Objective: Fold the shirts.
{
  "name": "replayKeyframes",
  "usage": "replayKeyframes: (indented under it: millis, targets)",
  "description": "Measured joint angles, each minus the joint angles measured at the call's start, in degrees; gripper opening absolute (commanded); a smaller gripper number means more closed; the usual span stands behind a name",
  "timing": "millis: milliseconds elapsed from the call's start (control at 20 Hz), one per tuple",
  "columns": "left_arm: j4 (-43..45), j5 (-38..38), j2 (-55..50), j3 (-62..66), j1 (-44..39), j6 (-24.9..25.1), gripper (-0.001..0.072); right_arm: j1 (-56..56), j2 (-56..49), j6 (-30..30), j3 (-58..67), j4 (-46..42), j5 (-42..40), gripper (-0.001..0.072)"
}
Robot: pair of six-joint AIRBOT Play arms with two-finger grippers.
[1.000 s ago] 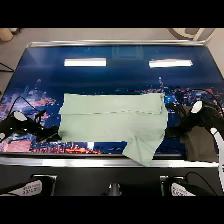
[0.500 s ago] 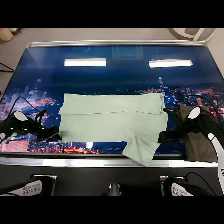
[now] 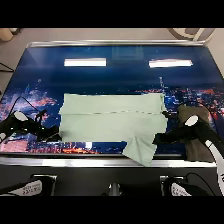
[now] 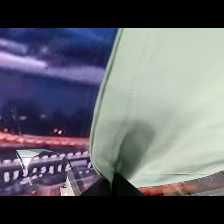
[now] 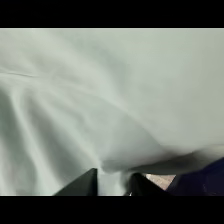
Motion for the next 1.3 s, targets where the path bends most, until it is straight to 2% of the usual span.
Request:
replayKeyframes:
  millis: [250,400,600,800,1000,1300]
  targets:
    - [0.66,0.59,0.74,2.10,0.07,0.42,0.0023,-0.07,1.73,-2.19,1.92,-0.66,-0.98,0.0014]
    - [0.20,-0.81,3.02,6.73,-0.04,0.52,0.0022,0.07,3.41,-3.58,8.81,-0.20,1.55,0.0011]
    - [-0.42,-2.51,3.85,14.93,-0.46,-0.94,0.0022,0.04,2.45,-1.40,20.15,0.59,0.63,0.0011]
    - [-3.17,-0.42,-0.09,23.82,-0.55,-2.16,0.0022,0.07,-4.59,-0.31,30.99,3.96,-2.71,0.0011]
    - [-7.45,0.74,-9.18,34.16,-0.59,-2.60,0.0023,0.07,-14.16,0.07,39.58,9.97,-7.69,0.0011]
    - [-11.34,1.60,-21.16,45.51,-1.66,-3.72,0.0023,0.07,-26.01,0.28,46.01,15.67,-14.84,0.0013]
